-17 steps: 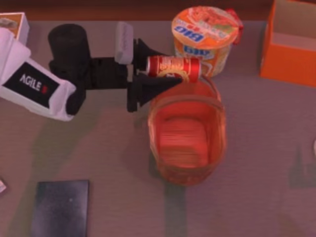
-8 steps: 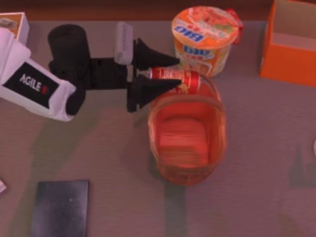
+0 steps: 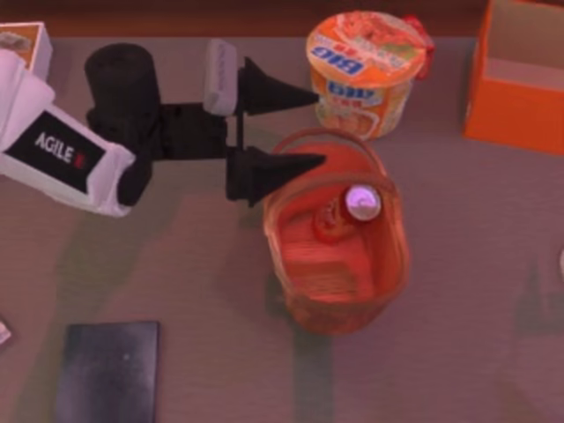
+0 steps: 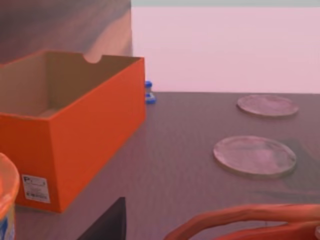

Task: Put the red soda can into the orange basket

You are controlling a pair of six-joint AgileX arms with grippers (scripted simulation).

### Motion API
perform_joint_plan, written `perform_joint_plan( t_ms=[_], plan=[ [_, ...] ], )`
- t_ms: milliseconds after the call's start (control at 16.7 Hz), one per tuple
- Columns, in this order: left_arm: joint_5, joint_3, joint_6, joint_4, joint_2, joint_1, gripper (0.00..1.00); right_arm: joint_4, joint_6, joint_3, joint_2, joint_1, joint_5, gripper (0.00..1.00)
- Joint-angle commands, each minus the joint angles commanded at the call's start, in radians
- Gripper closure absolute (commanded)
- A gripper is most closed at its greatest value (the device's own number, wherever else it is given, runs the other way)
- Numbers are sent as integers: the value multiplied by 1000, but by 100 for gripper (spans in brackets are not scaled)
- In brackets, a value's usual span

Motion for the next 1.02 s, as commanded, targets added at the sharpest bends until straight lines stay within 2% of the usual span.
perform_joint_plan(
  t_ms=[300, 480, 720, 1020],
  plan=[
    [-1, 0, 0, 0, -1, -4, 0, 0, 0, 0, 0, 0, 0, 0],
    [-39, -23, -11, -28, -55, 9, 0, -52, -34, 59, 59, 27, -4, 0],
    [-166, -116, -45, -129, -252, 48, 0, -227, -146, 278, 279, 105, -7, 0],
    [-407, -333, -91, -348, -663, 121, 0, -554, -352, 747, 749, 241, -4, 0]
  ],
)
